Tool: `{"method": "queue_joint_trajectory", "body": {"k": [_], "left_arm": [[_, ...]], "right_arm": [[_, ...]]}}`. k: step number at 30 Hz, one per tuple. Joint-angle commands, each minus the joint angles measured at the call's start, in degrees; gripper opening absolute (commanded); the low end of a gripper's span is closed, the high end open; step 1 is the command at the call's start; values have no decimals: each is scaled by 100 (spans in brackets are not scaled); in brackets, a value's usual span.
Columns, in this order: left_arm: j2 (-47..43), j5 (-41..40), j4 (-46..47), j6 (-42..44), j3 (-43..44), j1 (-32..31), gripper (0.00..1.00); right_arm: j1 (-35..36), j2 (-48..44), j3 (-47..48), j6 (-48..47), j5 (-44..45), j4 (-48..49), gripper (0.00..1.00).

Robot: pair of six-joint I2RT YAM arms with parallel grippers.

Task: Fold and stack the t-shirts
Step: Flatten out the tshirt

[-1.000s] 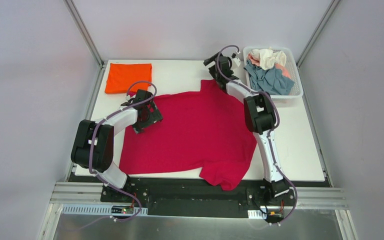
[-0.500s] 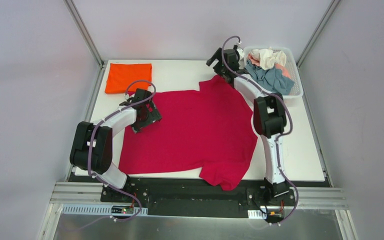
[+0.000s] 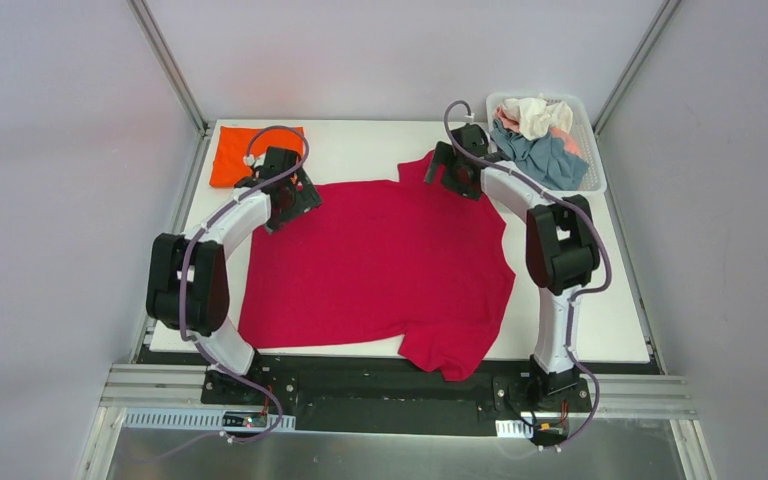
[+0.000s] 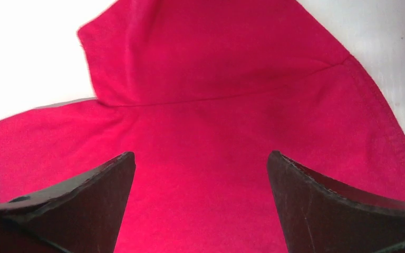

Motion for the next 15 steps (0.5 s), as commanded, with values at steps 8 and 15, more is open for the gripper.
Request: {"method": "queue_joint_trajectory", "body": {"k": [8, 15], "left_arm": [[1663, 210, -148, 377, 1286, 567, 99], [2339, 101, -274, 498, 1999, 599, 99]], "right_arm": [[-104, 1356, 1576, -475, 661, -1085, 99], [-374, 1383, 1396, -249, 949, -1104, 99]]}}
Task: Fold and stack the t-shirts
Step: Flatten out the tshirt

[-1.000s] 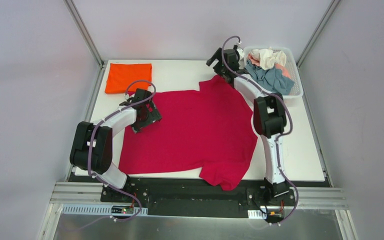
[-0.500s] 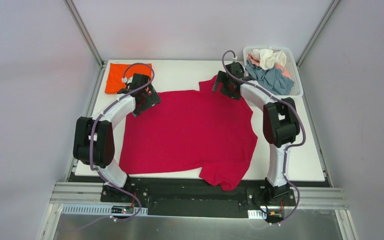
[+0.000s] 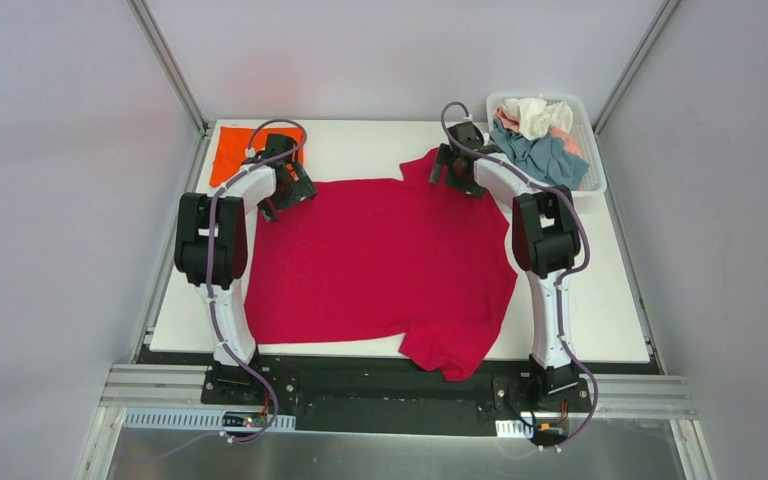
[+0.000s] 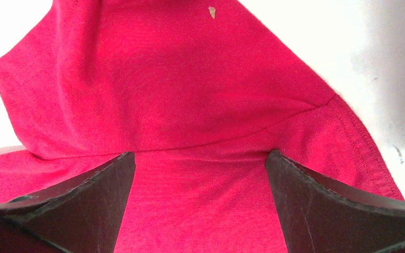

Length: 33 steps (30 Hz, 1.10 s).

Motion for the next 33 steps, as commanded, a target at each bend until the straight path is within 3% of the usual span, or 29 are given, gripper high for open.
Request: {"method": "queue_joint_trajectory", "body": {"k": [1, 9, 18, 26, 33], "left_arm": [[393, -47, -160, 203, 625, 13, 99], [1252, 145, -396, 259, 1527, 14, 99], [1406, 301, -570, 336, 2106, 13, 99], [-123, 494, -826, 397, 1644, -42, 99], [-2457, -276, -1440, -353, -445, -67, 99]], "right_arm": [[-295, 32, 31, 116, 349, -275, 99], [-578, 64, 76, 156, 453, -239, 99], [-654, 172, 612, -22, 150, -243, 99], [-335, -1246, 150, -338, -454, -464, 99], [414, -2866, -1461, -203, -30, -666, 99]]}}
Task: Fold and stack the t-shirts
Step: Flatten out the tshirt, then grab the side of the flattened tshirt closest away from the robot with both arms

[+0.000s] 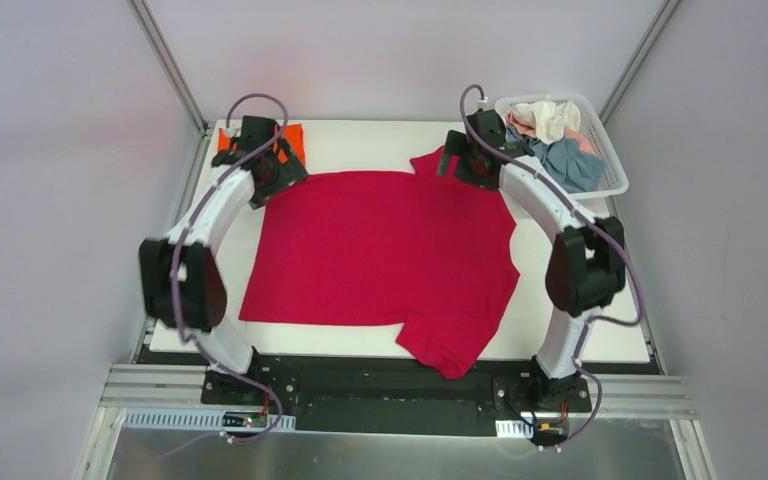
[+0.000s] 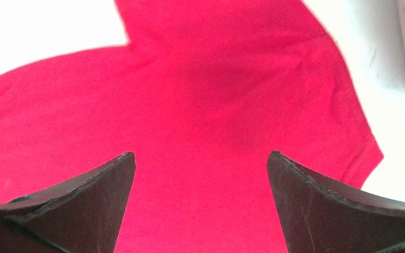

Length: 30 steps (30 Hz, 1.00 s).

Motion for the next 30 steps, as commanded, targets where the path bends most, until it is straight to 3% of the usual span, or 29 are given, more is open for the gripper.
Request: {"method": "queue_joint_trajectory", "body": {"k": [1, 7, 13, 16, 20, 30], "left_arm": [[-1738, -766, -778, -774, -1398, -55, 99], [-3869, -1680, -1662, -2062, -3710, -42, 99], [-5522, -1929, -2189, -2985, -5103, -33, 100], [-5922, -2125, -2392, -3352, -5436, -26, 97], [-6026, -2385, -2342, -3602, -5597, -24, 84], [-5005, -1770, -1207, -3323, -5759, -15, 73]], "right_arm": [[626, -1222, -843, 43, 321, -313, 99], [1439, -2315, -2394, 458, 474, -109, 99], [1736, -3307, -3772, 1046, 479, 338, 99], [1766, -3540, -3957, 1165, 695, 315, 99], [1805, -3707, -4051, 1238, 712, 321, 99], [1827, -3888, -4218, 1288, 819, 366, 99]]}}
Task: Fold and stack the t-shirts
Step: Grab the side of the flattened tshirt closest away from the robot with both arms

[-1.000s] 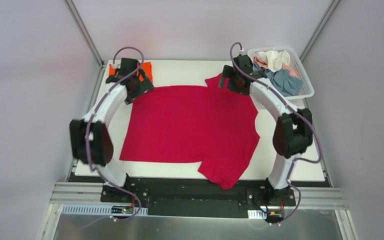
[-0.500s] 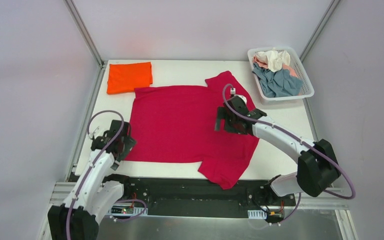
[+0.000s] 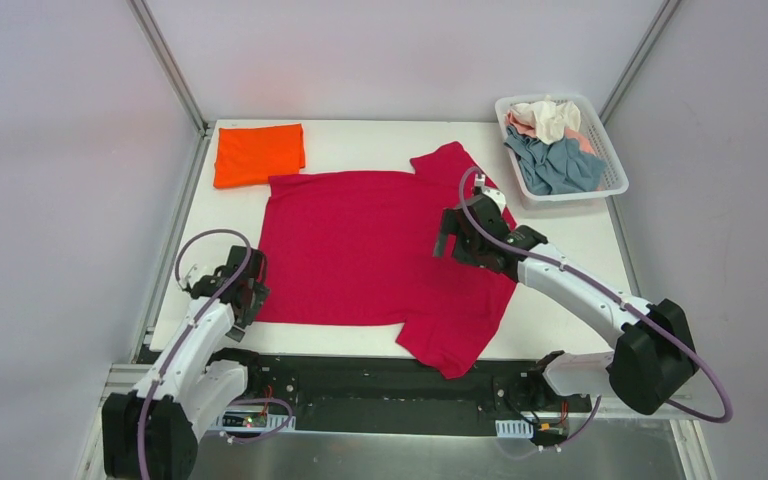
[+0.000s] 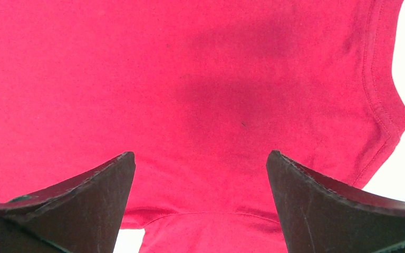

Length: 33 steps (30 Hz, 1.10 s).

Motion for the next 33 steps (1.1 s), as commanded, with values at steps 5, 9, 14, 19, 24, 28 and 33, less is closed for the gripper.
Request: {"method": "queue_joint_trajectory", "body": {"k": [5, 9, 14, 19, 24, 28, 33], "left_arm": [[944, 291, 713, 51, -104, 13, 66], [1128, 312, 771, 72, -74, 24, 62], [1175, 387, 871, 16, -102, 28, 54], [1416, 440, 1201, -68, -84, 33, 52], [1862, 549, 1301, -33, 28, 28, 34], [1960, 521, 1304, -56, 33, 33, 1], [1829, 476, 1312, 32, 23, 28, 0]], "right_arm": [[36, -274, -160, 198, 155, 43, 99], [59, -379, -226, 266, 162, -55, 99], [126, -570, -331, 338, 153, -242, 99], [256, -873, -521, 350, -54, -430, 99], [409, -1200, -728, 280, -297, -653, 99], [1109, -1152, -708, 11, -708, -881, 99], [2295, -861, -736, 224, -677, -1600, 92]]}}
